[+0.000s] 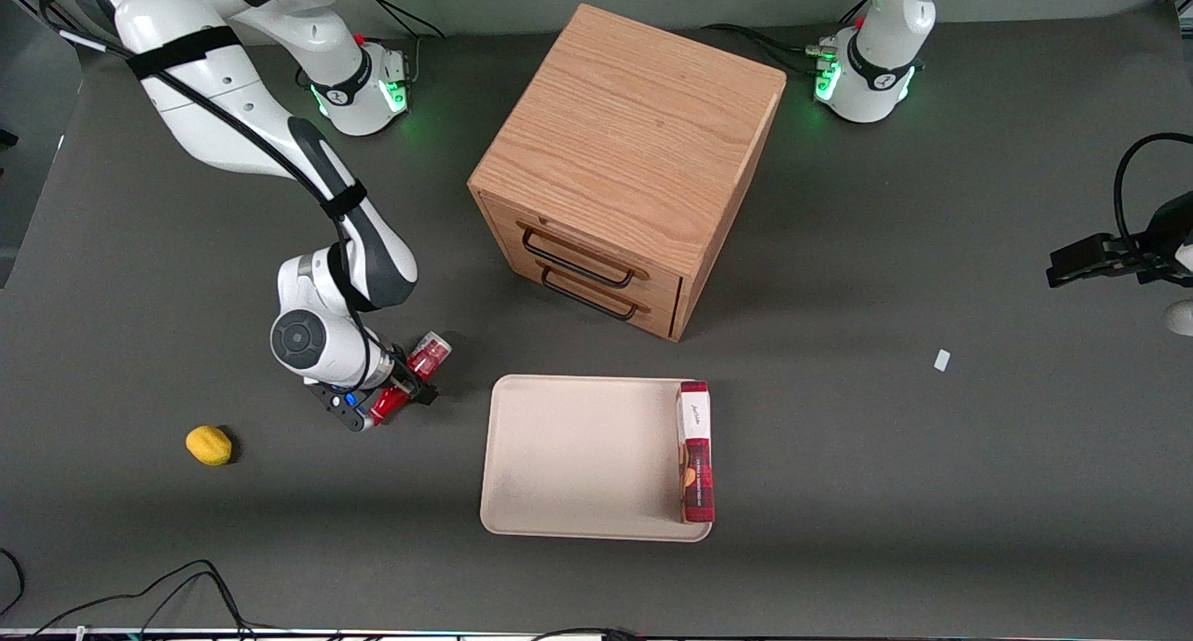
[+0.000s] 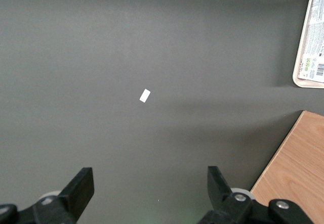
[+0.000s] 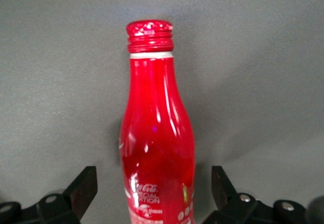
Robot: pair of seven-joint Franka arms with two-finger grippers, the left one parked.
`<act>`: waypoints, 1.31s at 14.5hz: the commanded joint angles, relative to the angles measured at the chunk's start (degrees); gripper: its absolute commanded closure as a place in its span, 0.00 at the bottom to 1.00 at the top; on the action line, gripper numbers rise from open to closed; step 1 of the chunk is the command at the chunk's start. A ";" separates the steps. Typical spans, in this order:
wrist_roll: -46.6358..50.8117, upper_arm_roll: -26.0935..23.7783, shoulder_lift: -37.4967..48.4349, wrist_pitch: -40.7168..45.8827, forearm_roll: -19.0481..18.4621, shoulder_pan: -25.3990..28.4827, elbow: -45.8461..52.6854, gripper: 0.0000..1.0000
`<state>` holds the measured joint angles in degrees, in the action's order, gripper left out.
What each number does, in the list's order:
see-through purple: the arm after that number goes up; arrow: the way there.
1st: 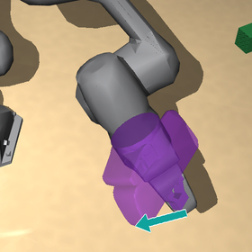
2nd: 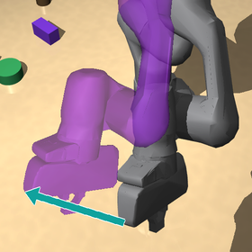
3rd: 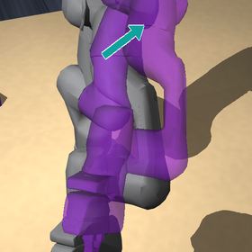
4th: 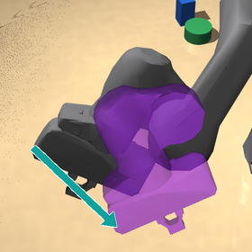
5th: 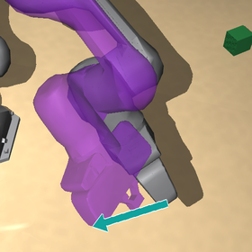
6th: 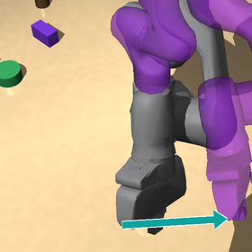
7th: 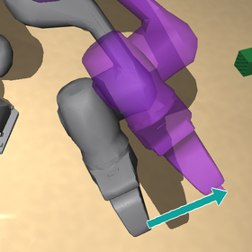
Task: Place coke bottle on tray
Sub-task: 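Lift the bottle with the right gripper and turn it upright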
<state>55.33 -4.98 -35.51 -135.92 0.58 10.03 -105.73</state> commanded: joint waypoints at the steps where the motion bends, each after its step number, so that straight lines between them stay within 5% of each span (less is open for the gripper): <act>1: 1.54 -0.12 -0.09 -1.71 -3.73 -0.10 -0.97 0.63; 2: 1.63 -0.12 -0.09 -1.98 -4.26 -0.10 -1.06 1.00; 9: -3.88 -0.03 4.56 4.85 -4.62 -0.62 1.92 1.00; 13: -18.98 2.07 9.40 22.06 -4.53 -0.89 11.48 1.00; 19: -41.32 3.93 8.71 47.64 -3.92 -0.54 38.27 1.00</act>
<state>20.85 -0.78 -24.47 -96.24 -3.22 8.93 -78.28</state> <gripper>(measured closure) 0.449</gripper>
